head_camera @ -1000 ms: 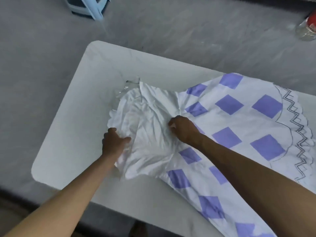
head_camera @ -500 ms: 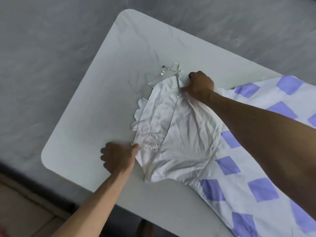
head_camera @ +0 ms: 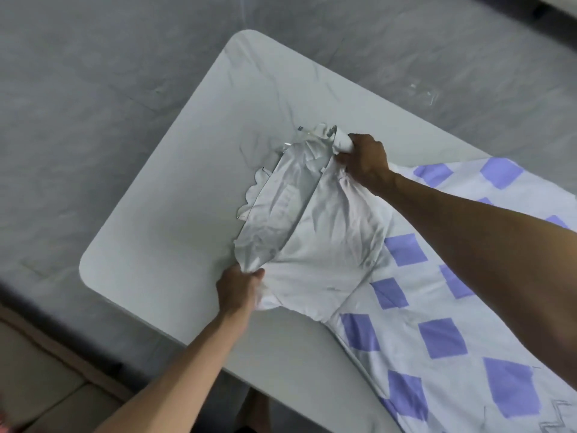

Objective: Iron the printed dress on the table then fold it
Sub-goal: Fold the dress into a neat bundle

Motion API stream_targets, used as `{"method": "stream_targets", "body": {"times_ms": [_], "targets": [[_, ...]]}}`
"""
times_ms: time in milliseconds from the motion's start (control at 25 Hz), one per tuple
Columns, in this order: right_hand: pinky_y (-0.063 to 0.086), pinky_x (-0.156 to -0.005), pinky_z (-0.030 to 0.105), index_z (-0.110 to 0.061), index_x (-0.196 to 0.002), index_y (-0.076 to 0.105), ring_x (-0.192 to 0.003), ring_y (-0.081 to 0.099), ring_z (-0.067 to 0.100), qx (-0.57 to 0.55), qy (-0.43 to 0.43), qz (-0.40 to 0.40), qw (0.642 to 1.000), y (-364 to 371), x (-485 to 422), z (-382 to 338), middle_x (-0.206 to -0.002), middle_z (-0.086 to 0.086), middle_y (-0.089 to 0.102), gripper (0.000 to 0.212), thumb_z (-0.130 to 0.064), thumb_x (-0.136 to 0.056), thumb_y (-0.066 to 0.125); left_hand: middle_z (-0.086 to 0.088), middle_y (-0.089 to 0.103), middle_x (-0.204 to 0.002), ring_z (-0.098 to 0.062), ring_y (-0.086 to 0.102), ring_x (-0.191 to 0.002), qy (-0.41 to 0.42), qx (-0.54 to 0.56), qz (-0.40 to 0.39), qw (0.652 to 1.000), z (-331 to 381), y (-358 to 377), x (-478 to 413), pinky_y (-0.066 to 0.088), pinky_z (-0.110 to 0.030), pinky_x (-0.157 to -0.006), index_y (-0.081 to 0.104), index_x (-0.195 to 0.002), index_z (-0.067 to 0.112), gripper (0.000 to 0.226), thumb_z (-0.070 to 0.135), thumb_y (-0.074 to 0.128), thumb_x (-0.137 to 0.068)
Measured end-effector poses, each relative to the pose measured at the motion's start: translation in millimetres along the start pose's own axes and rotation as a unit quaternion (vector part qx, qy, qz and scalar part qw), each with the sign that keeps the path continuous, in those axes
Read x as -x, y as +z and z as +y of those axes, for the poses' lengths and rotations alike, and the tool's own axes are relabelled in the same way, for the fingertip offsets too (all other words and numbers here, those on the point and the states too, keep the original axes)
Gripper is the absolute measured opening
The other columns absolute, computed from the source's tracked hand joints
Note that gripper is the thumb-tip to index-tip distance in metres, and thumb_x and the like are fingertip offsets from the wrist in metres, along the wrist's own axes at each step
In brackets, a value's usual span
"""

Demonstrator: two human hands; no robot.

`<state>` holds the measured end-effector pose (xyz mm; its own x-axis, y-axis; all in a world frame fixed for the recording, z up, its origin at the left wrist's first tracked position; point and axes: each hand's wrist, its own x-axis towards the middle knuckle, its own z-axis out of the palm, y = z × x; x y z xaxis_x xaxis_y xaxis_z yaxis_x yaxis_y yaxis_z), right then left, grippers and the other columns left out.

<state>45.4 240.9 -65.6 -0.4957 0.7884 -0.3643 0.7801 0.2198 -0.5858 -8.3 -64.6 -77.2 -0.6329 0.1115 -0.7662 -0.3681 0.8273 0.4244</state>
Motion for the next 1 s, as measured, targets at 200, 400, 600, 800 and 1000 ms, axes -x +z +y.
{"method": "stream_targets", "body": {"times_ms": [200,400,600,800,1000], "targets": [[0.042,-0.057,0.030,-0.021,-0.056,0.053,-0.052,0.049,0.014,-0.168,-0.005,-0.029,0.985,-18,-15,-91,-0.054,-0.002,0.053,0.025,-0.003,-0.073,0.056,-0.009,0.065,-0.094,-0.027,0.059,-0.080,0.115,0.017,0.112,0.987,44,-92,-11,0.041,-0.028,-0.060,0.057,-0.095,0.009,0.013,0.015,0.064,-0.086],[0.047,-0.059,0.027,-0.008,-0.083,0.063,-0.060,0.053,0.017,-0.242,0.011,-0.075,0.967,-34,-10,-95,-0.070,0.006,0.058,0.019,0.008,-0.080,0.054,0.008,0.066,-0.090,-0.021,0.061,-0.090,0.208,0.039,0.069,0.975,75,-128,9,0.043,-0.026,-0.066,0.062,-0.106,0.026,0.029,0.009,0.059,-0.082],[0.053,-0.063,0.021,-0.014,-0.087,0.065,-0.064,0.063,0.014,-0.266,-0.011,-0.104,0.958,-125,41,-26,-0.072,0.003,0.064,0.030,0.012,-0.084,0.051,0.003,0.072,-0.100,-0.020,0.065,-0.086,0.400,-0.143,-0.081,0.902,82,-93,83,0.050,-0.027,-0.074,0.055,-0.130,0.033,0.050,0.016,0.055,-0.083],[0.052,-0.076,0.021,-0.004,-0.084,0.061,-0.079,0.062,0.014,-0.335,0.038,-0.098,0.936,-209,108,89,-0.079,0.001,0.066,0.040,0.026,-0.078,0.036,0.021,0.055,-0.136,0.001,0.054,-0.122,0.494,-0.255,-0.305,0.773,49,27,177,0.042,-0.016,-0.102,0.036,-0.142,0.047,0.072,-0.001,0.046,-0.090],[0.047,-0.077,0.025,-0.007,-0.073,0.071,-0.075,0.059,0.015,-0.396,0.181,0.005,0.900,-195,125,216,-0.073,0.002,0.069,0.014,-0.005,-0.080,0.058,-0.011,0.055,-0.112,-0.030,0.054,-0.105,0.449,-0.426,-0.317,0.718,-32,179,197,0.042,-0.036,-0.092,0.033,-0.148,0.038,0.066,0.001,0.039,-0.093]]}}
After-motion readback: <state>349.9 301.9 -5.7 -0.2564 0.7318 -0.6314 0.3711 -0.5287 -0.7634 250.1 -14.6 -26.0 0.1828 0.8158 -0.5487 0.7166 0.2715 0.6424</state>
